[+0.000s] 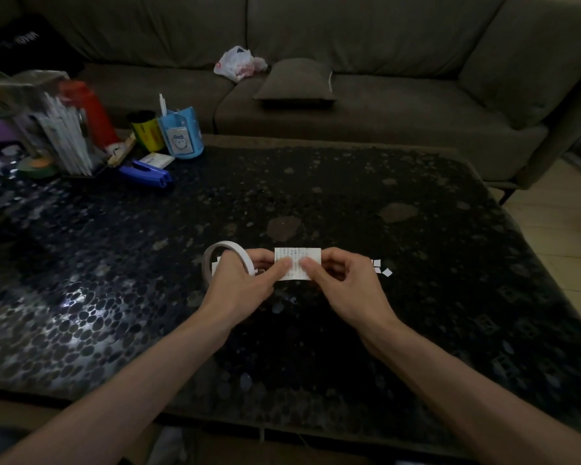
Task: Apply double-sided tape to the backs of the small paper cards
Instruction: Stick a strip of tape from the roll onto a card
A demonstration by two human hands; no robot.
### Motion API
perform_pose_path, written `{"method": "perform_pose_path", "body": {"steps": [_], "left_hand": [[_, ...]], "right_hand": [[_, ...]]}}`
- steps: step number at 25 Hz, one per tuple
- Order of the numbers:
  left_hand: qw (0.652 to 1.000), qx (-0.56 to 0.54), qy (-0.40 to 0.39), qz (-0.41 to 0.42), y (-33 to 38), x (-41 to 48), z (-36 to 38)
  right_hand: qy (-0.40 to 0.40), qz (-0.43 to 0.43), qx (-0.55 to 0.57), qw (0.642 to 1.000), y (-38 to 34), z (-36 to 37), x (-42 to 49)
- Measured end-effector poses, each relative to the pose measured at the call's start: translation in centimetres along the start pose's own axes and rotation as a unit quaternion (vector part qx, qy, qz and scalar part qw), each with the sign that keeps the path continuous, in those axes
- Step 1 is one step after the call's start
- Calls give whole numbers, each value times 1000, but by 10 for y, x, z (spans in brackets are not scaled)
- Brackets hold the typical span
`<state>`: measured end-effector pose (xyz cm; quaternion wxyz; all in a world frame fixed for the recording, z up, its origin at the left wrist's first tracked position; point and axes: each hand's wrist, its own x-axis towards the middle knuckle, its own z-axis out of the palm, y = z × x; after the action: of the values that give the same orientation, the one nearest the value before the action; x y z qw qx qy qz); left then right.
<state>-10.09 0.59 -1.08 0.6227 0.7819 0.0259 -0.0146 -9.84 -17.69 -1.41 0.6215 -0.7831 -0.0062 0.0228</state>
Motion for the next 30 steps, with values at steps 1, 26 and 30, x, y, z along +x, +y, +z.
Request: {"method": "perform_pose_path", "body": {"steps": [1,26,30], "left_hand": [[1000,7,-3,7,0,0,0],[1000,-3,-7,3,-6,4,-4],[999,34,26,8,-8,4,-13]], "right_hand": [[-6,10,26,1000,-1,0,-1],[-22,53,74,996,-4,0,-1],[-27,108,99,989,-4,7,6]]}}
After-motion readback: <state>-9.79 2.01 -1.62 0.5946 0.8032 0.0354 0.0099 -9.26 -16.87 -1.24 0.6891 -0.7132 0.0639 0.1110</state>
